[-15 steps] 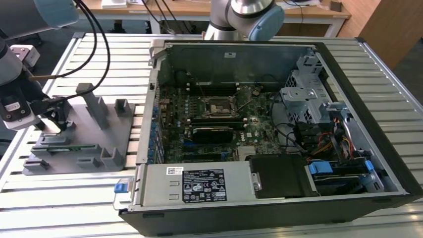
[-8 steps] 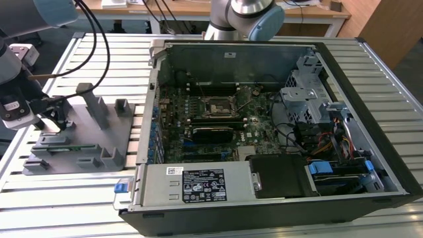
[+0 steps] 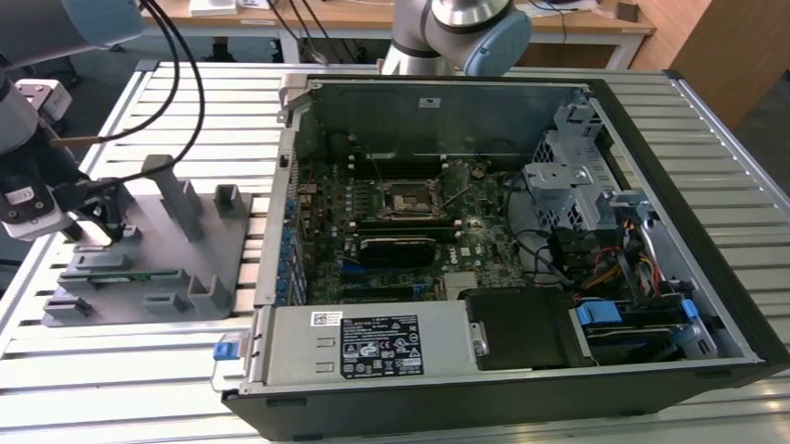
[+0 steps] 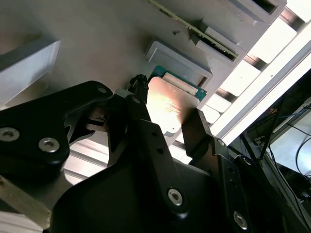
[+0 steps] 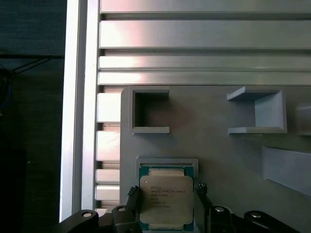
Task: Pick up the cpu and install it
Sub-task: 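Pick up the cpu and move it towards the insertion slot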
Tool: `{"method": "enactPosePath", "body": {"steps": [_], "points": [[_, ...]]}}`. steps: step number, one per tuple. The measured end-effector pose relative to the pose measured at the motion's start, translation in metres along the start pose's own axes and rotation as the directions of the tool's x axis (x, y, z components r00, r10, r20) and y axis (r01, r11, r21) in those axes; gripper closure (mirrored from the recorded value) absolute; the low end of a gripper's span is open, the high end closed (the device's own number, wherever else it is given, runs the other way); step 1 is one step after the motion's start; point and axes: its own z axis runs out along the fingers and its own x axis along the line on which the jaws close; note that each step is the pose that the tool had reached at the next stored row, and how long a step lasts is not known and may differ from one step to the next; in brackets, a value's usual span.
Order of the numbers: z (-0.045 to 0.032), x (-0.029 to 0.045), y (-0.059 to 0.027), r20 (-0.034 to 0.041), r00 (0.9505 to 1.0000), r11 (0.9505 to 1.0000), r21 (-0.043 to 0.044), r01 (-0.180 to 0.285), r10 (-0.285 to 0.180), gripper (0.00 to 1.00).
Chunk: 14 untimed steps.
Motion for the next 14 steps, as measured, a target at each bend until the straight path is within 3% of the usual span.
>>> {"method": "enactPosePath", "body": {"steps": [14], "points": [[-0.0071, 0.0001, 0.0005, 0.0003, 1.0, 1.0, -0.0015, 0.0, 0.0, 0.47]]}}
